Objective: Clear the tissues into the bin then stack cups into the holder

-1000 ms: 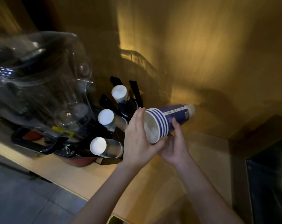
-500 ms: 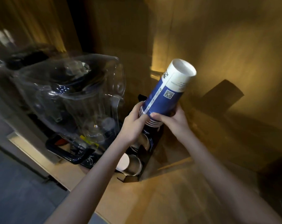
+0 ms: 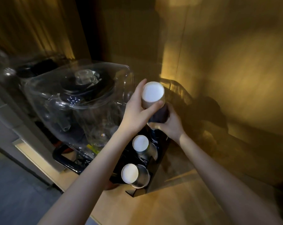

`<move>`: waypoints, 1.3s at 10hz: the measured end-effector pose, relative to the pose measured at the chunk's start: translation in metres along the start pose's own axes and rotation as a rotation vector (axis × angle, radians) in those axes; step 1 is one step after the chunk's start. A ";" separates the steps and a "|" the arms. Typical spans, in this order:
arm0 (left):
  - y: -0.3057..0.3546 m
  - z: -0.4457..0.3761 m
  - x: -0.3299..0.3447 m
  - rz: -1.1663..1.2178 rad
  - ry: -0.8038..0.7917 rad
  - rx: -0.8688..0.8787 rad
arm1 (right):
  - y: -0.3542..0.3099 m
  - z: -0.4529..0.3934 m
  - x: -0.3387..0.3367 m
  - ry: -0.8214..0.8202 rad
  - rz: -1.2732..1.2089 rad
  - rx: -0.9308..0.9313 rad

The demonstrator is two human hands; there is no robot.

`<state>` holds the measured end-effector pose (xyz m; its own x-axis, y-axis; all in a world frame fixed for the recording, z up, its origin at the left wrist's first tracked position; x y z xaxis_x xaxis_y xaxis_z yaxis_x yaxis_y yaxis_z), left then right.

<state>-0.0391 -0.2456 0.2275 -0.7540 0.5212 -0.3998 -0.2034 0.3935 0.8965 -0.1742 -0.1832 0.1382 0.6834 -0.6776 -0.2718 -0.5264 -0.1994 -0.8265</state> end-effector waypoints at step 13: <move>-0.050 -0.040 0.047 -0.850 -0.362 -0.138 | -0.068 0.035 -0.073 0.242 -0.082 0.175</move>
Point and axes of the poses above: each hand's wrist, its own z-axis away from the middle knuckle, its own x-axis out of the palm, y = z × x, the point moved 1 cm from there along -z, towards the middle knuckle, and after that the axes turned 15 degrees about -x, right-handed, at the moved point
